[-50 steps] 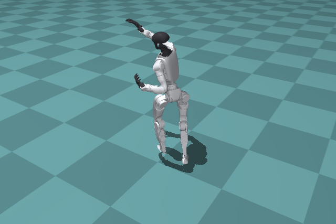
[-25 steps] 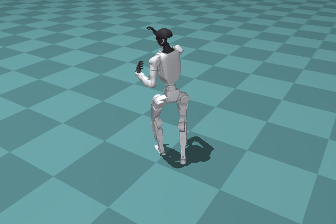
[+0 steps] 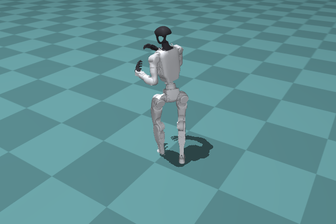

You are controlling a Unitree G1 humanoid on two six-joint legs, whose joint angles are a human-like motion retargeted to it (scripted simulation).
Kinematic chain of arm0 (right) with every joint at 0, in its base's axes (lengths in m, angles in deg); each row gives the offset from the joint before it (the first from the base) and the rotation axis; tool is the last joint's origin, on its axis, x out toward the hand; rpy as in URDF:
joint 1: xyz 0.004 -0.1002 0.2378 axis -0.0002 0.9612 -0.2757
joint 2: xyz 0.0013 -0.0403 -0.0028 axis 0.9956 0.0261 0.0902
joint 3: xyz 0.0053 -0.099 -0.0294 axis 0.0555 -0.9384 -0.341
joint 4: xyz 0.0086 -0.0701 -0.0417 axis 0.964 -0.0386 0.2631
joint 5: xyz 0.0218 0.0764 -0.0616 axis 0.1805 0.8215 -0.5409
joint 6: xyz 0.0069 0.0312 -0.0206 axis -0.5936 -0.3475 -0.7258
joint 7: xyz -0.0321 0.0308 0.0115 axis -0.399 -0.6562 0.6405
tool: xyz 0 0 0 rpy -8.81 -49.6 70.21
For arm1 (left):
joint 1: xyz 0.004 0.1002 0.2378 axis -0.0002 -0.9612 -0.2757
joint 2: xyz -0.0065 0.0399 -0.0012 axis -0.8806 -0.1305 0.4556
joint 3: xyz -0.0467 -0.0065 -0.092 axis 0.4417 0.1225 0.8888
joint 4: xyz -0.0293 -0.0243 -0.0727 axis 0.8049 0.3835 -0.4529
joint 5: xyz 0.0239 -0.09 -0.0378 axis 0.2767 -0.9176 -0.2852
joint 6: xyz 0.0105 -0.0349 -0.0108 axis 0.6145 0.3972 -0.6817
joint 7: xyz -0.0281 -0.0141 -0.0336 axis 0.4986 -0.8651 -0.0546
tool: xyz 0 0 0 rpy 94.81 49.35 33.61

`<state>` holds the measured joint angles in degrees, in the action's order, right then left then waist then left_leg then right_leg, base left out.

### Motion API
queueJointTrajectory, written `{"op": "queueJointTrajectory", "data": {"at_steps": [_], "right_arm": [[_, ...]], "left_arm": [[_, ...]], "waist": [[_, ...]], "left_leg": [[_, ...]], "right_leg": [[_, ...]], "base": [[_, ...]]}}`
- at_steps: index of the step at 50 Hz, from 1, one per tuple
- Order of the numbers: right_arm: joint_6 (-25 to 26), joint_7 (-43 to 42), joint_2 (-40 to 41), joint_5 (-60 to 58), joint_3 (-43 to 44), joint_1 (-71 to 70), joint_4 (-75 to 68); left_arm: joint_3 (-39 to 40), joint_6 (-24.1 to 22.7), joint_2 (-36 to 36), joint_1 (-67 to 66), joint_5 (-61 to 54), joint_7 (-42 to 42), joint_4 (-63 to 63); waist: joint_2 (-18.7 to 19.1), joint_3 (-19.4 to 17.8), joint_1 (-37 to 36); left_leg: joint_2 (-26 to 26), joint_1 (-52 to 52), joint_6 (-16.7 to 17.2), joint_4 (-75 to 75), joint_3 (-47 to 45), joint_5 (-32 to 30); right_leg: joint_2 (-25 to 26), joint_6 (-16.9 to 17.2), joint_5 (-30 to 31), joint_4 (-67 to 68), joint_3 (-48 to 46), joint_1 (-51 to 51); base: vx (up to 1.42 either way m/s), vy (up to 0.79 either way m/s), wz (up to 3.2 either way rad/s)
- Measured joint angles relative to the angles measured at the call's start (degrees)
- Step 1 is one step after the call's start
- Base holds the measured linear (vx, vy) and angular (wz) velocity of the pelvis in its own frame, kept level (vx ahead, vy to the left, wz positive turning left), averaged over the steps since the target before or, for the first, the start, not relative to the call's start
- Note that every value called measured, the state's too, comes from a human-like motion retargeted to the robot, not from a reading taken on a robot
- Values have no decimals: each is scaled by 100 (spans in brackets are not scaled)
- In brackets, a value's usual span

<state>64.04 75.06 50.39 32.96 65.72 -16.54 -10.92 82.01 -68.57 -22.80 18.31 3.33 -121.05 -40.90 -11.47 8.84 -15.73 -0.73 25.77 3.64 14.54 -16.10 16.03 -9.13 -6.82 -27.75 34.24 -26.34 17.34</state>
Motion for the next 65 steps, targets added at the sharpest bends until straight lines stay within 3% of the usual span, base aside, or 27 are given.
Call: {"op": "queueJointTrajectory", "data": {"at_steps": [4, 5, 8, 11, 15, 20, 22, 26, 31, 39, 50, 58, 65], "right_arm": [[244, 1096, -235, 363, -607, 1304, 414], [300, 1289, -404, 502, -785, 1521, 445], [419, 1475, -971, 1064, -1169, 1779, 294], [427, 1477, -1334, 1397, -1293, 2091, 41], [355, 1170, -1292, 1474, -898, 2541, -125], [281, 548, -777, 998, -37, 3010, 102], [226, 299, -694, 836, 151, 3128, 192], [57, 0, -283, 794, 331, 3055, 399], [-157, -274, 126, 868, 322, 2636, 818], [-428, -811, 299, 837, 127, 1482, 1424], [-477, -686, 306, 899, -609, 281, 1335], [-370, -295, 262, 1204, -769, 326, 1086], [-259, -102, 289, 1582, -896, 473, 687]], "left_arm": [[-389, 11, -1340, 2477, 1206, 951, 984], [-639, 67, -1822, 3299, 1493, 1349, 1681], [-2450, -37, -2996, 6462, 1380, 2142, 5459], [-3549, 21, -3256, 7946, 1347, 2118, 7260], [-4175, -410, -2934, 8959, 1253, 2143, 7340], [-3126, -921, -2141, 7775, 1174, 2416, 4083], [-2254, -911, -1705, 6313, 1213, 2202, 2277], [-1566, -1221, -860, 4625, 830, 1918, 1107], [-986, -1133, 45, 2300, 291, 1421, 248], [-733, -928, 282, 252, -184, 1223, -49], [-694, -935, 16, 118, -470, 1007, -453], [-388, -1013, -172, 991, -176, 1065, -827], [-333, -1110, -349, 2010, 152, 1456, -846]], "waist": [[500, 338, 1302], [652, 429, 1671], [1143, 526, 2570], [1488, 614, 3220], [1567, 594, 3684], [1375, 378, 3400], [1375, 359, 3177], [1066, 299, 2891], [857, 304, 2488], [625, 238, 2046], [429, 97, 1533], [559, 83, 1348], [718, 53, 1340]], "left_leg": [[-16, -463, 74, -731, -783, -298], [-45, -604, 102, -1018, -955, -416], [-34, -855, 154, -1638, -1229, -669], [-21, -890, 156, -1685, -1396, -648], [24, -853, 124, -1698, -1643, -538], [218, -912, 43, -1654, -1916, -413], [225, -974, 7, -1612, -2007, -317], [129, -955, -37, -1651, -2098, -394], [23, -987, -72, -1653, -2123, -353], [-89, -1097, 29, -1661, -1871, -369], [-179, -1189, 126, -1668, -1367, -450], [-245, -1179, 96, -1556, -1038, -440], [-182, -835, 35, -597, -790, 5]], "right_leg": [[-27, -4, 6, 188, 498, 304], [8, 7, 6, 173, 625, 368], [281, 142, 189, -213, 952, 444], [363, 386, 400, -330, 1288, 633], [466, 524, 570, -417, 1582, 867], [730, 503, 833, -813, 1804, 789], [772, 468, 787, -823, 1878, 745], [619, 405, 653, -427, 1883, 1003], [473, 380, 441, -62, 1837, 1135], [273, 376, 254, 164, 1529, 972], [89, 315, 215, 150, 977, 582], [-69, 220, 171, 223, 568, 366], [-202, 98, 28, 353, 348, 182]], "base": [[-2, 2, -68], [1, 1, -72], [1, 2, -69], [-2, 4, -49], [-3, 4, -47], [-3, 3, -51], [-2, 1, -9], [-4, 0, 10], [1, 1, 30], [2, 0, 51], [0, 1, 55], [0, 1, 53], [1, -1, 60]]}}
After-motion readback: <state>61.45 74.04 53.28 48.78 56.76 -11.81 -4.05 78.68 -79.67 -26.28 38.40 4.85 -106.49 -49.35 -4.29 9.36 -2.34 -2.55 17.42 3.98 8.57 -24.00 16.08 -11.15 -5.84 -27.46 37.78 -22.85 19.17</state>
